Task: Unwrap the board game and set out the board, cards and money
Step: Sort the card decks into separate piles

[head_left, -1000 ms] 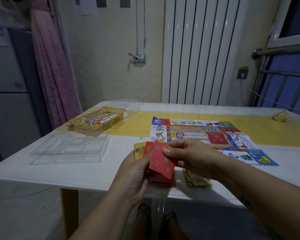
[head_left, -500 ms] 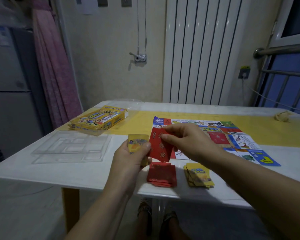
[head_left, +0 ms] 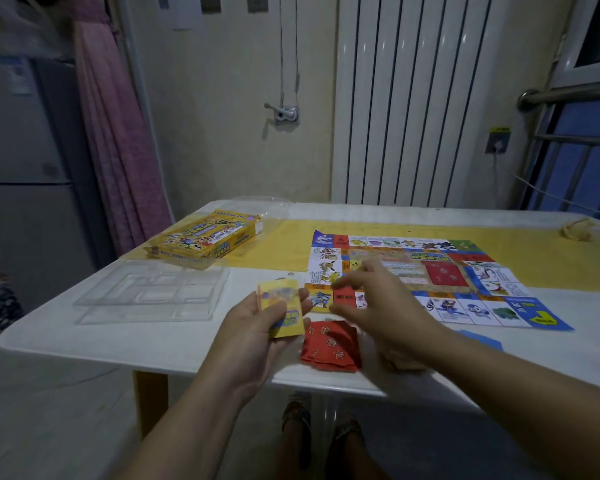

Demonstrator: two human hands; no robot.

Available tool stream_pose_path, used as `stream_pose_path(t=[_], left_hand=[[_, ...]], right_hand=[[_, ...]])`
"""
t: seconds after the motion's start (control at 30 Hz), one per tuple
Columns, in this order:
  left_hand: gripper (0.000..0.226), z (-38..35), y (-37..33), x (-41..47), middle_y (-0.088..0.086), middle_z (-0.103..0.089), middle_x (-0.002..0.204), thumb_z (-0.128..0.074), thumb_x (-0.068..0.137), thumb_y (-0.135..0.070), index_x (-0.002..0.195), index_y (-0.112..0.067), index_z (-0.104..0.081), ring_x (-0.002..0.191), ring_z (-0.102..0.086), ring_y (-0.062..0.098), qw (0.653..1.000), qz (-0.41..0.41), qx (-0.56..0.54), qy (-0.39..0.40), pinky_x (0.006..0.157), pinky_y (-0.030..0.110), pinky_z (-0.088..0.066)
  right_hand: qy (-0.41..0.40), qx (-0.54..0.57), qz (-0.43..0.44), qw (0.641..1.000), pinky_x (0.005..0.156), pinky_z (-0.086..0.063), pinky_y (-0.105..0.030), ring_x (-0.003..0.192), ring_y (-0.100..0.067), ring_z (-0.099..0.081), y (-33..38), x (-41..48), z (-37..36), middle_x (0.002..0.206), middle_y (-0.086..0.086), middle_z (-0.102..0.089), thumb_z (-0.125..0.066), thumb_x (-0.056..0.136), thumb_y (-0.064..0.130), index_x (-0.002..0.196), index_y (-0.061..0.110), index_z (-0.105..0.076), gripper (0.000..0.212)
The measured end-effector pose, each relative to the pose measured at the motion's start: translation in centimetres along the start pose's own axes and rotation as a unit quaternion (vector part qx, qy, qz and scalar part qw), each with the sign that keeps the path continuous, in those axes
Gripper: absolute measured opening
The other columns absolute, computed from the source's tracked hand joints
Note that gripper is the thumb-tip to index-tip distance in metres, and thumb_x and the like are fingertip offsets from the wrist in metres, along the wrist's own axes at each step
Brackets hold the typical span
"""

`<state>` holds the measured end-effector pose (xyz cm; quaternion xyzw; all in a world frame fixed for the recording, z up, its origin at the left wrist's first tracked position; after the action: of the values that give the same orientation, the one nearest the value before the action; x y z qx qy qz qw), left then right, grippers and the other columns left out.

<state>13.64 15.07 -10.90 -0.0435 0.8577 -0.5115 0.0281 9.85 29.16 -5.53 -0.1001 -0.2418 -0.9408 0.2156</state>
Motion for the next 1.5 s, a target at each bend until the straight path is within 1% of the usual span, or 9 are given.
stream_pose_path(t=[0.2, 0.47, 0.67, 0.9, 1.1, 1.17, 1.27, 1.4, 1.5], left_hand=[[0.021, -4.1, 1.2, -1.0, 0.007, -0.074, 0.084, -0.053, 0.089, 0.002, 0.102, -0.011, -0.065, 0.069, -0.069, 0.016, 0.993, -0.025, 0.101, 0.055, 0.058, 0.028, -0.055], [0.022, -6.5, 2.6, -1.4, 0.011, -0.074, 0.09, -0.045, 0.097, -0.012, 0.107, -0.012, -0.064, 0.072, -0.069, 0.019, 0.988, -0.008, 0.125, 0.085, 0.061, 0.029, -0.052], [0.016, -7.2, 2.4, -1.0, 0.015, -0.073, 0.095, -0.056, 0.091, -0.009, 0.103, -0.013, -0.067, 0.086, -0.069, 0.032, 0.987, -0.039, 0.15, 0.052, 0.084, 0.051, -0.05], [0.01, -8.0, 3.5, -0.9, 0.01, -0.074, 0.082, -0.057, 0.089, -0.007, 0.092, -0.009, -0.067, 0.071, -0.069, 0.018, 0.995, -0.013, 0.088, 0.046, 0.066, 0.027, -0.054], [0.018, -6.9, 3.0, -0.6, 0.007, -0.075, 0.089, -0.064, 0.083, -0.003, 0.1, -0.01, -0.067, 0.079, -0.068, 0.02, 0.992, -0.043, 0.114, 0.022, 0.075, 0.031, -0.053], [0.02, -6.9, 2.2, -0.6, 0.002, -0.075, 0.089, -0.067, 0.083, -0.007, 0.102, -0.013, -0.067, 0.08, -0.07, 0.016, 0.983, -0.071, 0.169, 0.02, 0.07, 0.026, -0.052], [0.017, -7.6, 0.8, -0.8, -0.003, -0.075, 0.084, -0.071, 0.081, -0.011, 0.095, -0.02, -0.068, 0.074, -0.069, 0.009, 0.952, -0.117, 0.28, 0.035, 0.063, 0.019, -0.051], [0.013, -8.1, -0.2, -0.8, 0.003, -0.073, 0.077, -0.073, 0.079, -0.009, 0.086, -0.019, -0.067, 0.061, -0.064, 0.007, 0.944, -0.142, 0.295, 0.029, 0.055, 0.017, -0.049], [0.01, -7.7, -0.3, -0.5, 0.004, -0.073, 0.077, -0.072, 0.08, -0.012, 0.088, -0.016, -0.069, 0.06, -0.064, 0.008, 0.96, -0.132, 0.246, 0.013, 0.052, 0.016, -0.048]], right_hand=[[0.058, 0.266, -0.055, 0.961, 0.051, -0.042, -0.015, 0.051, 0.003, -0.052, -0.4, -1.3, 1.5, 0.062, 0.005, -0.063, -0.074, 0.072, 0.041, 0.075, 0.013, -0.065, 0.029], [0.076, 0.334, -0.114, 0.933, 0.051, -0.039, -0.017, 0.045, 0.0, -0.048, -3.8, -3.2, 2.4, 0.056, 0.005, -0.06, -0.065, 0.087, 0.015, 0.075, 0.01, -0.067, 0.013], [0.059, 0.39, -0.125, 0.91, 0.051, -0.038, -0.019, 0.048, -0.004, -0.048, -4.3, -4.4, 2.6, 0.062, 0.001, -0.064, -0.068, 0.084, 0.016, 0.079, 0.015, -0.069, 0.005], [-0.01, 0.419, -0.144, 0.897, 0.052, -0.038, -0.02, 0.056, -0.008, -0.051, -5.8, -4.7, 3.2, 0.07, -0.003, -0.065, -0.065, 0.087, 0.012, 0.077, 0.016, -0.067, 0.011], [0.026, 0.521, -0.167, 0.837, 0.048, -0.047, -0.019, 0.056, -0.013, -0.065, -6.0, -5.2, 1.3, 0.067, -0.003, -0.07, -0.059, 0.09, 0.01, 0.086, 0.01, -0.057, 0.004], [0.021, 0.461, -0.145, 0.875, 0.05, -0.049, -0.019, 0.062, -0.01, -0.067, -5.7, -5.1, 2.0, 0.078, 0.0, -0.071, -0.062, 0.088, 0.012, 0.09, 0.014, -0.057, 0.006], [-0.042, 0.14, -0.016, 0.989, 0.073, -0.047, -0.016, 0.089, 0.001, -0.056, -3.9, -4.6, 6.2, 0.112, 0.02, -0.054, -0.071, 0.081, 0.028, 0.124, 0.033, -0.048, 0.049], [-0.042, -0.111, 0.103, 0.988, 0.085, -0.041, -0.032, 0.098, -0.007, -0.039, 0.1, -4.5, 7.8, 0.113, 0.012, -0.057, -0.064, 0.087, 0.034, 0.128, 0.031, -0.054, 0.042], [-0.046, -0.085, 0.1, 0.99, 0.077, -0.043, -0.023, 0.088, -0.003, -0.047, -0.2, -4.4, 7.7, 0.103, 0.01, -0.063, -0.061, 0.09, 0.027, 0.117, 0.025, -0.064, 0.026]])
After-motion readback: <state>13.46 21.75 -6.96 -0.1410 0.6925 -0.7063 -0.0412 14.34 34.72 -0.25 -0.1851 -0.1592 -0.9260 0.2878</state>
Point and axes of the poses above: each hand's wrist, its own x-axis towards the middle knuckle, its own z-axis out of the back of the hand, y = z × x, the point moved 10 cm from there along x, towards the middle knuckle
